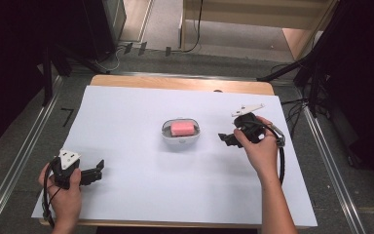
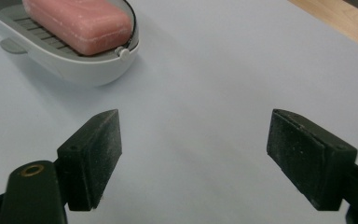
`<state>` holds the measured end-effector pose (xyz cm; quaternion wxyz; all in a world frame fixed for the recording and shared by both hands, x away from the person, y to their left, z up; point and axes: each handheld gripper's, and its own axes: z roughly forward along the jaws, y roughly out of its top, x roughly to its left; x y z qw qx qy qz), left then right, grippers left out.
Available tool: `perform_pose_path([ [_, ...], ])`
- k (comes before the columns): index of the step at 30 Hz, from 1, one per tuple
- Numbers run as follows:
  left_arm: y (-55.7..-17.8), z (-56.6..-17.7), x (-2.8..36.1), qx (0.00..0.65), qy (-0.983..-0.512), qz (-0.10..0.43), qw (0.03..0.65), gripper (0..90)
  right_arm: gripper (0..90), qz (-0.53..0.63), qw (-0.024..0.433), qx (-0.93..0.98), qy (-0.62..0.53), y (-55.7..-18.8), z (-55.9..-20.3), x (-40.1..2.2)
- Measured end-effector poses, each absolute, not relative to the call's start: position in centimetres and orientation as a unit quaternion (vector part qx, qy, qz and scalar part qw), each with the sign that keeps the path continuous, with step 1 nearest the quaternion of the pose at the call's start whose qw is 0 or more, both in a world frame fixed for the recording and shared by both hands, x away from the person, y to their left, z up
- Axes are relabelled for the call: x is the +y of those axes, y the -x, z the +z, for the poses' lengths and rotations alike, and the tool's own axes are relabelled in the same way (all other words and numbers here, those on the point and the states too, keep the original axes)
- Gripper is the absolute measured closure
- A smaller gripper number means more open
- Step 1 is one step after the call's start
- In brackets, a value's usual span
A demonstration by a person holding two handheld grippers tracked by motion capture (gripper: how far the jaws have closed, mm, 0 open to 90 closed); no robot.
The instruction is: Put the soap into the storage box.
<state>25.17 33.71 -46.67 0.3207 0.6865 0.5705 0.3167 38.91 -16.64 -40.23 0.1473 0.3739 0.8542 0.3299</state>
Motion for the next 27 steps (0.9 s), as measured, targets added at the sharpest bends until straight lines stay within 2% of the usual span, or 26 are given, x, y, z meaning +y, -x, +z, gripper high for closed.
perform_pose_path([
  [27, -25.1, -46.7, 33.5, 0.565, -0.693, 0.324, 0.312, 0.0, 17.2, 0.359, 0.154, 0.824, -0.409, -32.9, -44.6, -22.0],
])
